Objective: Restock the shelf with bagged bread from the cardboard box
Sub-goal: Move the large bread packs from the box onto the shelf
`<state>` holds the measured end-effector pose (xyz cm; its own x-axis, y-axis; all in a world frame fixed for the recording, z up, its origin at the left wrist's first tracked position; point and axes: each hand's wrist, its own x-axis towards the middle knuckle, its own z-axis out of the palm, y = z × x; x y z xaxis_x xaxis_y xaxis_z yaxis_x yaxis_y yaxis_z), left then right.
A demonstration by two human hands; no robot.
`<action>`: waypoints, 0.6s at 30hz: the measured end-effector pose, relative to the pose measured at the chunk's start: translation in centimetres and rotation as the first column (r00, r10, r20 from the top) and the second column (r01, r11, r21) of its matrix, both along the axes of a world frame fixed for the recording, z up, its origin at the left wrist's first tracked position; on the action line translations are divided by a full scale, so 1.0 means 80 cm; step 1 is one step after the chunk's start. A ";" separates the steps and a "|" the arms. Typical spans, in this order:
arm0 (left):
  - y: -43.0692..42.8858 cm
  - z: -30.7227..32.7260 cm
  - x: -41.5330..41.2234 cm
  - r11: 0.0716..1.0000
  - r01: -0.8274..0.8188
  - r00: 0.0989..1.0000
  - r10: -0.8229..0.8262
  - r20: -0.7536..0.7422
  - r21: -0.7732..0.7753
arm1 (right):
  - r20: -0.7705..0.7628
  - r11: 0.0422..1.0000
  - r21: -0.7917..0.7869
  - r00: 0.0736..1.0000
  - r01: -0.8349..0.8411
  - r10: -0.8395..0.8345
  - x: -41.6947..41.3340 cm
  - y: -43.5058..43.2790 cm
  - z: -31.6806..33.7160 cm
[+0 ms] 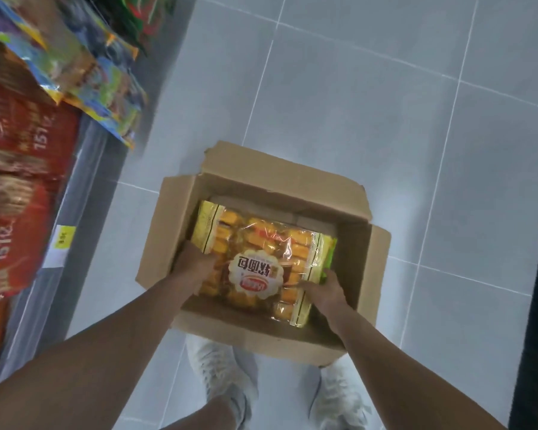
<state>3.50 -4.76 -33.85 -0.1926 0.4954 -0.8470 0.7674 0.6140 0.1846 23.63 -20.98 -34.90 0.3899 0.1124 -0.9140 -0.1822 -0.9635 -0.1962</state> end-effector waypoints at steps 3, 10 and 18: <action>-0.001 -0.018 -0.004 0.997 -0.075 0.997 0.075 0.035 -0.005 | -0.019 0.996 -0.015 0.996 0.084 -0.084 -0.003 0.005 -0.020; -0.006 0.001 -0.012 0.999 -0.047 0.987 0.047 0.157 0.001 | -0.018 0.986 0.034 0.987 0.163 -0.162 0.004 0.001 -0.014; -0.019 0.092 -0.013 1.000 0.005 0.992 -0.008 0.125 0.028 | -0.024 0.985 0.121 0.992 0.123 -0.121 0.035 -0.015 0.085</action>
